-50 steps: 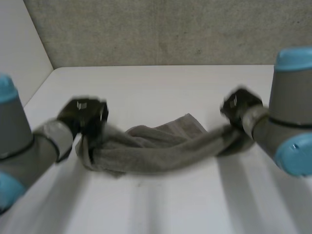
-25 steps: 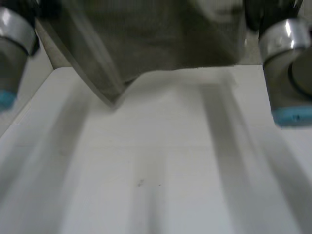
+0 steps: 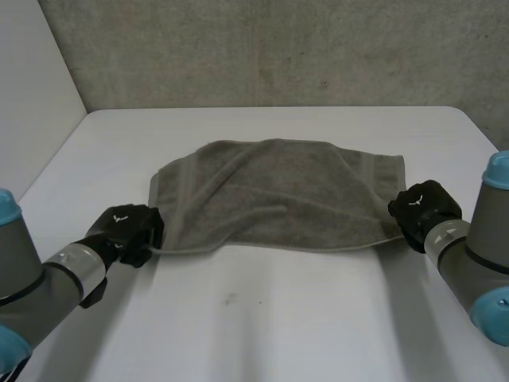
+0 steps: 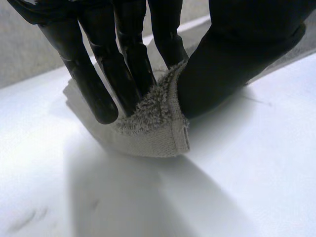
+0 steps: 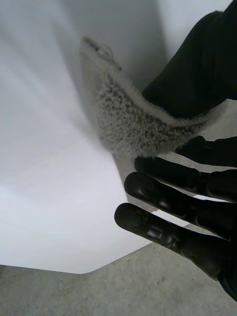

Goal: Fold the towel.

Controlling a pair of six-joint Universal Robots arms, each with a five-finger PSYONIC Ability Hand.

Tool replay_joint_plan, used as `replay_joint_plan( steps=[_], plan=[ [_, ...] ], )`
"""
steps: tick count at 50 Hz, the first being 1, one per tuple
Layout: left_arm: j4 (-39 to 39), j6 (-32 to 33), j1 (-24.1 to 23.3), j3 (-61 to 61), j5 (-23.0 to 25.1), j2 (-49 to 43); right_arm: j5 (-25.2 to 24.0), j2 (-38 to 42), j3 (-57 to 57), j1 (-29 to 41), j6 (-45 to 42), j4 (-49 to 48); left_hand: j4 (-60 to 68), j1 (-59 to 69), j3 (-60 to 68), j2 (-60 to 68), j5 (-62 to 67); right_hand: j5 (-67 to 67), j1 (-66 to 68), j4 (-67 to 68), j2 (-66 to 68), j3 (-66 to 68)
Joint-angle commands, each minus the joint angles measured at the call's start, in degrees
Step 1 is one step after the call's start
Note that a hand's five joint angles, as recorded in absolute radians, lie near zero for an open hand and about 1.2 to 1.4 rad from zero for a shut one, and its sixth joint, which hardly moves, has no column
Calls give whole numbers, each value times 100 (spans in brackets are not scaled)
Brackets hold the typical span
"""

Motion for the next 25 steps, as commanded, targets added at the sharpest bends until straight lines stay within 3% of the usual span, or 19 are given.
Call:
replay_joint_plan(
  steps=[1,6,11,20,25],
  plan=[
    [-1118,398,287,-69,-23,805,-388,-946,304,-300,-546,1279,998,1039,1003,1002,1000,1270,2372,1154,1235,1199],
    [-2521,590,506,18,-14,2059,-441,-1799,480,-923,-1564,2406,1031,1072,1037,1035,1034,1270,2372,1154,1235,1199],
    [-3182,942,735,19,39,2641,-564,-2495,506,-1259,-2095,2708,1065,1106,1071,1069,1068,1270,2372,1154,1235,1199],
    [-2937,1083,788,-69,30,2431,-916,-2348,577,-1356,-2087,2665,1065,1106,1071,1069,1068,1270,2372,1154,1235,1199],
    [-2315,1101,771,88,13,1440,-837,-1696,454,-1303,-2148,2541,1065,1106,1071,1069,1068,1270,2372,1154,1235,1199]
  ],
)
